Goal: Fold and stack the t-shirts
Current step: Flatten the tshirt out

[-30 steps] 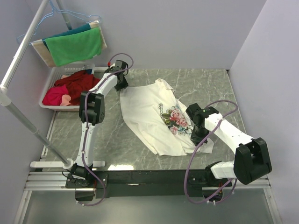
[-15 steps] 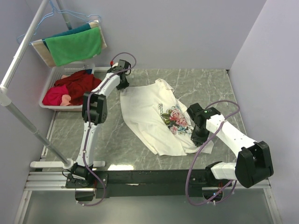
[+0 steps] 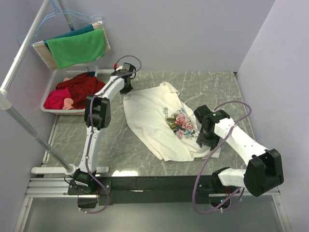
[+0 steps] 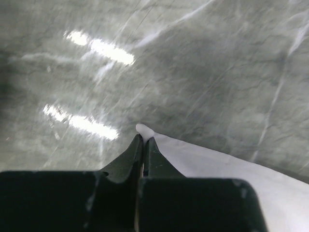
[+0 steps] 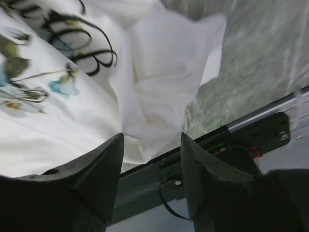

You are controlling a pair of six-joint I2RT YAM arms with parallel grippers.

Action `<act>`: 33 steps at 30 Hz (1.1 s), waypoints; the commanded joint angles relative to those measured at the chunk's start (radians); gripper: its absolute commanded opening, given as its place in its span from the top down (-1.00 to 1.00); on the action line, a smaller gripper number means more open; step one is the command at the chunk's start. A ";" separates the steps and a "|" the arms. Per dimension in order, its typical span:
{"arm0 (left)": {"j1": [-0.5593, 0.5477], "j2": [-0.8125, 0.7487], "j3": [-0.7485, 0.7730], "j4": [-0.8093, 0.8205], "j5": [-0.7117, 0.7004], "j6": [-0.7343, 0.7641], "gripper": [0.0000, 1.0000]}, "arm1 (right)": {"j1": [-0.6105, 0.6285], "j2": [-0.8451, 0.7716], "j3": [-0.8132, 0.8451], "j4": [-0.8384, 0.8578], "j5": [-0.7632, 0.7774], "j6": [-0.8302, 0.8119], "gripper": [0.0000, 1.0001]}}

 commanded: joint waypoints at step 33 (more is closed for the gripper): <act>-0.021 -0.353 -0.430 -0.053 0.037 -0.007 0.99 | 0.039 0.882 1.023 0.643 -0.192 -0.633 -0.01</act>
